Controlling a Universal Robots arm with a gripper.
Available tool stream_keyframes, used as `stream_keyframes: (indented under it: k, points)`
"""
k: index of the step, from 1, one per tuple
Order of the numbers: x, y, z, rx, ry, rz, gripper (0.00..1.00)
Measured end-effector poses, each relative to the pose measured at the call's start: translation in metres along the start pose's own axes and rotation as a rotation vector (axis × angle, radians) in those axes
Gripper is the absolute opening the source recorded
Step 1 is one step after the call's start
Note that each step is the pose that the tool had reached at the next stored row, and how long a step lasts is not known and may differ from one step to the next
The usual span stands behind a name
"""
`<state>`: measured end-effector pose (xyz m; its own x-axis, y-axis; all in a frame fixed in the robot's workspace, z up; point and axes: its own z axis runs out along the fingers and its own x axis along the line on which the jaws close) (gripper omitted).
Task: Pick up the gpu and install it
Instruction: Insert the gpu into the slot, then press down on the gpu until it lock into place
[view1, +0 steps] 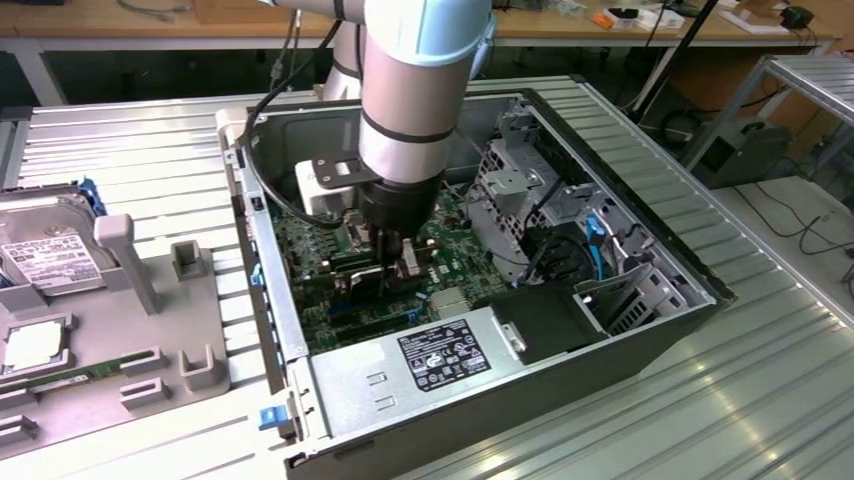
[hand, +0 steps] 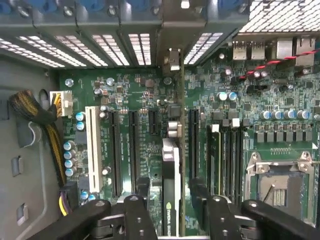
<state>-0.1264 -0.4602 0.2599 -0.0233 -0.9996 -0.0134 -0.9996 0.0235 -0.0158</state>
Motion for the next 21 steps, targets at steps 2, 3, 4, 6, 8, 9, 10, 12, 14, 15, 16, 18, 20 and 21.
stream_keyframes:
  k: [2,3,4,6,8,9,10,12,14,15,16,18,20,21]
  points:
    - [0.0,-0.0003,-0.019,-0.0004,0.0006,0.0,0.47]
    - [-0.001,-0.0004,-0.0223,-0.0001,0.0025,0.0,0.47]
    - [-0.001,-0.0004,-0.0223,-0.0001,0.0026,0.0,0.45]
    - [-0.001,-0.0003,-0.0223,-0.0002,0.0027,0.0,0.38]
    - [-0.001,-0.0003,-0.0224,-0.0002,0.0029,0.0,0.26]
    - [-0.001,-0.0003,-0.0224,-0.0002,0.0029,0.0,0.2]
    - [-0.001,-0.0003,-0.0224,-0.0002,0.0028,0.0,0.14]
    - [-0.001,-0.0003,-0.0224,-0.0002,0.0029,0.0,0.11]
    - [-0.001,-0.0003,-0.0224,-0.0003,0.0028,0.0,0.11]
    - [-0.001,-0.0003,-0.0224,-0.0002,0.0029,0.0,0.11]
    - [-0.001,-0.0003,-0.0224,-0.0002,0.0029,0.0,0.11]
    - [-0.001,-0.0003,-0.0224,-0.0002,0.0028,0.0,0.11]
    - [-0.001,-0.0003,-0.0224,-0.0002,0.0028,0.0,0.11]
    - [-0.001,-0.0003,-0.0224,-0.0002,0.0028,0.0,0.11]
